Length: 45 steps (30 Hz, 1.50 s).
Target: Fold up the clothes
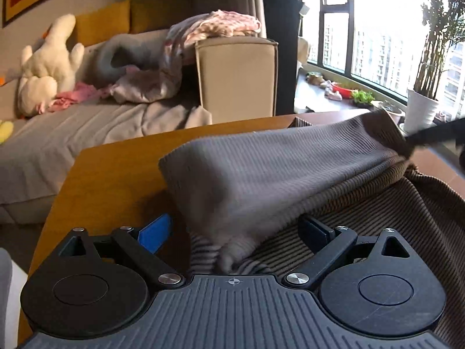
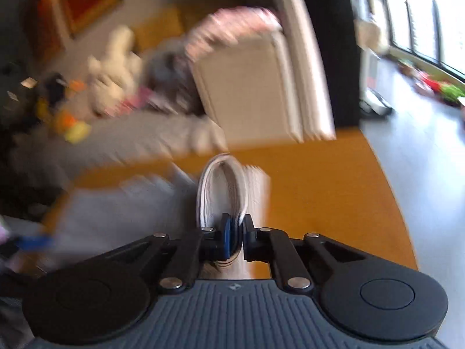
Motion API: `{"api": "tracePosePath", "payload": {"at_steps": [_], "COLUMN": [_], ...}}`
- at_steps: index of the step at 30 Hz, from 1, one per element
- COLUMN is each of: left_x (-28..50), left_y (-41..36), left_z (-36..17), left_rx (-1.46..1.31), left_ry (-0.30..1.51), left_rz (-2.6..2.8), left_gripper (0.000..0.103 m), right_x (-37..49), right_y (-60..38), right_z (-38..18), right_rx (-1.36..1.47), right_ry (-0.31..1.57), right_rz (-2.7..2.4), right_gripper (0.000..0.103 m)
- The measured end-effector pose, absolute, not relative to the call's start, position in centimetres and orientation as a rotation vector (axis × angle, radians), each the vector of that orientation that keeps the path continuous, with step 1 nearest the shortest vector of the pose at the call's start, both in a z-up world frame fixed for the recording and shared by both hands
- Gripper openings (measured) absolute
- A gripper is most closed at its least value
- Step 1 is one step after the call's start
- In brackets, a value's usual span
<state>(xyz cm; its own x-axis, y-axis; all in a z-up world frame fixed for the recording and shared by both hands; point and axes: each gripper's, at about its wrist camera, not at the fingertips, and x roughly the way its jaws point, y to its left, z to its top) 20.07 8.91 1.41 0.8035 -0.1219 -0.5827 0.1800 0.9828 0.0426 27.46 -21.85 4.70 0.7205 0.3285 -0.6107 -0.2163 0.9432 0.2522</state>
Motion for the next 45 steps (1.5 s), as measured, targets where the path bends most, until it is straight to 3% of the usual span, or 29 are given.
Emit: {"api": "tracePosePath", "payload": {"at_steps": [5,7,9,10,14,21,27,35,38,40,41,45], "left_x": [19.8,20.0,20.7,20.9,21.6,21.5,23.4,24.5,24.3,24.3,24.4,24.2], "left_y": [8.4,7.8,6.8,6.4,5.2,5.5,5.9,6.5,6.7,6.5,6.4,6.5], "left_z": [3.6,4.5,4.7,4.7,4.2,4.4,4.1,0.7,0.6,0.6,0.6,0.7], "left_rx": [0.068,0.055,0.064,0.072,0.087,0.080,-0.035,-0.072,-0.081,-0.073,-0.071,-0.077], "left_ry": [0.584,0.565,0.559,0.559,0.585,0.578,0.569,0.604,0.598,0.598,0.600,0.601], "left_rz": [-0.194,-0.215,-0.227,-0.231,-0.238,-0.242,-0.253,-0.251,-0.247,-0.243,-0.242,-0.247], "left_gripper": [0.099,0.101,0.102,0.102,0.102,0.103,0.103,0.103,0.103,0.103,0.103,0.103], "right_x": [25.7,24.9,24.0,23.7,23.5,26.1,25.2,24.6,23.4,21.9,21.3,21.7], "right_y": [-22.7,-22.6,-22.1,-21.7,-20.2,-19.7,-20.3,-20.5,-21.0,-20.9,-20.7,-18.3], "right_z": [6.0,7.4,9.0,9.5,9.8,2.7,1.6,3.9,5.6,7.8,8.8,10.3], "right_rx": [0.128,0.160,0.212,0.240,0.354,0.456,0.475,0.385,0.307,0.228,0.190,0.126], "right_ry": [0.650,0.582,0.483,0.435,0.349,0.630,0.605,0.700,0.642,0.497,0.438,0.428], "right_rz": [0.207,0.232,0.269,0.295,0.405,0.224,0.248,0.433,0.350,0.313,0.310,0.406], "right_gripper": [0.028,0.053,0.097,0.103,0.103,0.103,0.103,0.103,0.103,0.103,0.098,0.056]}}
